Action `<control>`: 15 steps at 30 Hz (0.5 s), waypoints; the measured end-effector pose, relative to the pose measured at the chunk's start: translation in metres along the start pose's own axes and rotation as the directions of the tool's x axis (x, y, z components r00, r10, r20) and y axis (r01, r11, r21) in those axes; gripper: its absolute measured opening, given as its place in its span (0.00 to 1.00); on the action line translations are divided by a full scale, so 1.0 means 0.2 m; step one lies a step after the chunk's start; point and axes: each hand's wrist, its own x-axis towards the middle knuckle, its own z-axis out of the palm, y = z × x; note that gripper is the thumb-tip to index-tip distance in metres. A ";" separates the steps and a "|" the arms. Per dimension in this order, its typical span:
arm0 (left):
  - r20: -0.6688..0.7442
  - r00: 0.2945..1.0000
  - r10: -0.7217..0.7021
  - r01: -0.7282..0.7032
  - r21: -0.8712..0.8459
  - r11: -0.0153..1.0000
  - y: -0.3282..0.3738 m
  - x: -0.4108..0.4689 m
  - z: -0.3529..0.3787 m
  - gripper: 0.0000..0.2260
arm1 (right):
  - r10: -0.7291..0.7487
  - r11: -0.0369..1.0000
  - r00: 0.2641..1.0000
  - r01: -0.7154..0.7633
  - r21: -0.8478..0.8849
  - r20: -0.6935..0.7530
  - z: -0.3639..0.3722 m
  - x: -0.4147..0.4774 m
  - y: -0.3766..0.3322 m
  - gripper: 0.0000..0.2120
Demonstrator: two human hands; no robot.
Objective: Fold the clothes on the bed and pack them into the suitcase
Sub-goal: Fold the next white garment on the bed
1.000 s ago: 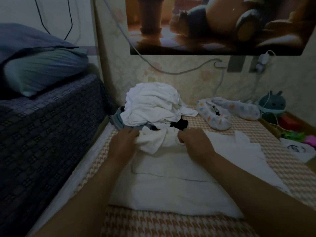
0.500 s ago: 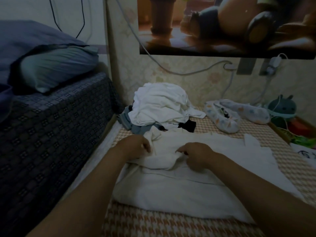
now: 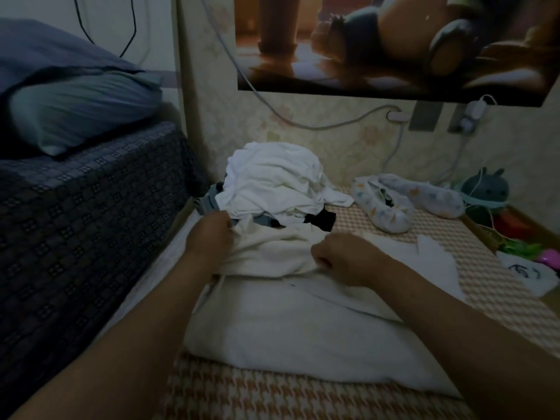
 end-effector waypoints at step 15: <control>0.500 0.860 0.101 -0.215 0.178 0.960 0.01 -0.16 0.01 0.27 | 0.484 0.863 0.810 -0.504 -0.030 0.331 0.11 -0.01 -0.02 0.19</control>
